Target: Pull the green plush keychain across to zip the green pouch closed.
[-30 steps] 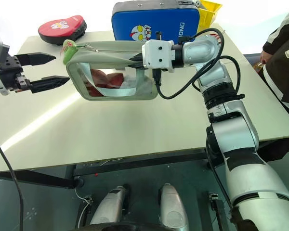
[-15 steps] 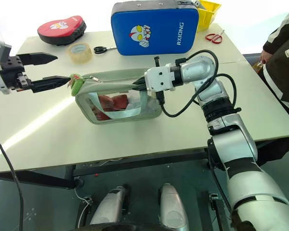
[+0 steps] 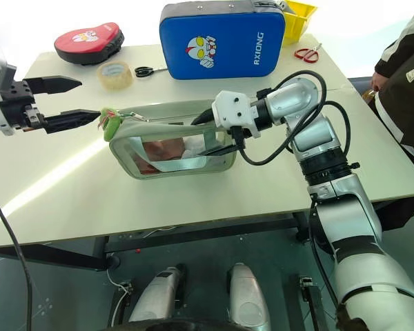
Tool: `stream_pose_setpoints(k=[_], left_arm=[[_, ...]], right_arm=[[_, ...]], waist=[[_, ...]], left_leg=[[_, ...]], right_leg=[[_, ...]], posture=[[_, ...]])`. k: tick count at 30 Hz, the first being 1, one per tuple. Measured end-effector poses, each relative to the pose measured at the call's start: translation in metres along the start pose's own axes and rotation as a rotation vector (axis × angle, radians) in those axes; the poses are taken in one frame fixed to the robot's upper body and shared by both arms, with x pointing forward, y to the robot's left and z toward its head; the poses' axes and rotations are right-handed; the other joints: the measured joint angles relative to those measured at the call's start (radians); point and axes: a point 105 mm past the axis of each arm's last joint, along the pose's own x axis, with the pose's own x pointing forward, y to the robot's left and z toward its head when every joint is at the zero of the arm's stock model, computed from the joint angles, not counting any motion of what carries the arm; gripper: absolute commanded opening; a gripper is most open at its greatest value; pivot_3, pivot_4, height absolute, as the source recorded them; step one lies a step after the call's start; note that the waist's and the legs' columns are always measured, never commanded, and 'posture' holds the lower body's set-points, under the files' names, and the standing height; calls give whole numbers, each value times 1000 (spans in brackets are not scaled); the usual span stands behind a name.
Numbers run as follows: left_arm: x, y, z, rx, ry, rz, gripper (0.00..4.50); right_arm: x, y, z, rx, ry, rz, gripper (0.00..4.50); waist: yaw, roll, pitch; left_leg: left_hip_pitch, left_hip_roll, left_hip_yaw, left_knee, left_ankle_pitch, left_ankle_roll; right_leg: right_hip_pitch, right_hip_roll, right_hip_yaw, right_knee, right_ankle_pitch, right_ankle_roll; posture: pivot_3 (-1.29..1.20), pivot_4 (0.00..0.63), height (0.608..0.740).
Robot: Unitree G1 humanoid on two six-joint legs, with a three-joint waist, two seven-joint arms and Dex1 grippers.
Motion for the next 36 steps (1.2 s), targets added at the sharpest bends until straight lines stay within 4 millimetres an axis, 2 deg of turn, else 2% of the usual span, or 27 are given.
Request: stream_pose_setpoints(k=[5, 8, 13, 17, 20, 27, 32, 36], left_arm=[[-3, -5, -9, -16, 44, -20, 4500], [-7, -7, -14, -28, 72, -29, 4500], [-3, -24, -14, -33, 74, -114, 4500], [1, -36, -8, -11, 70, -161, 4500], [0, -34, -10, -18, 76, -147, 4500], [-6, -29, -17, -38, 104, -108, 4500], [-14, -20, -24, -40, 121, -52, 4500], [-31, 1, -51, -108, 158, 48, 4500]], right_arm=[[-43, -13, 1, 24, 77, -94, 4400], [-54, -9, -7, 56, 109, -91, 4400], [-42, -3, -25, 110, 92, -86, 4400], [-31, -2, -26, 117, 62, -81, 4400], [-31, -2, -26, 118, 61, -78, 3647], [-31, -1, -26, 121, 60, -70, 178], [-31, -2, -29, 127, 61, -84, 75], [-29, -3, -29, 123, 59, -88, 75]], waist=[[4, 0, 0], [2, 0, 0], [-4, 0, 0], [-2, 0, 0], [0, 0, 0], [-1, 0, 0], [-1, 0, 0], [-3, 0, 0]], left_leg=[[0, 0, 0, 0, 0, 0], [0, 0, 0, 0, 0, 0], [0, 0, 1, 0, 0, 0], [0, 0, 0, 0, 0, 0], [0, 0, 0, 0, 0, 0], [0, 0, 0, 0, 0, 0], [0, 0, 0, 0, 0, 0], [0, 0, 0, -1, 0, 0]], right_leg=[[0, 0, 0, -1, 0, 0], [0, 0, 0, -1, 0, 0], [0, 0, 0, -1, 0, 0], [0, 0, 0, -1, 0, 0], [0, 0, 0, -1, 0, 0], [0, 0, 0, -1, 0, 0], [0, 0, 0, -1, 0, 0], [0, 0, 0, -1, 0, 0]], posture=[[0, 150, 740], [0, 150, 740], [0, 150, 740], [0, 150, 740], [0, 150, 740], [0, 150, 740], [0, 150, 740], [0, 150, 740]])
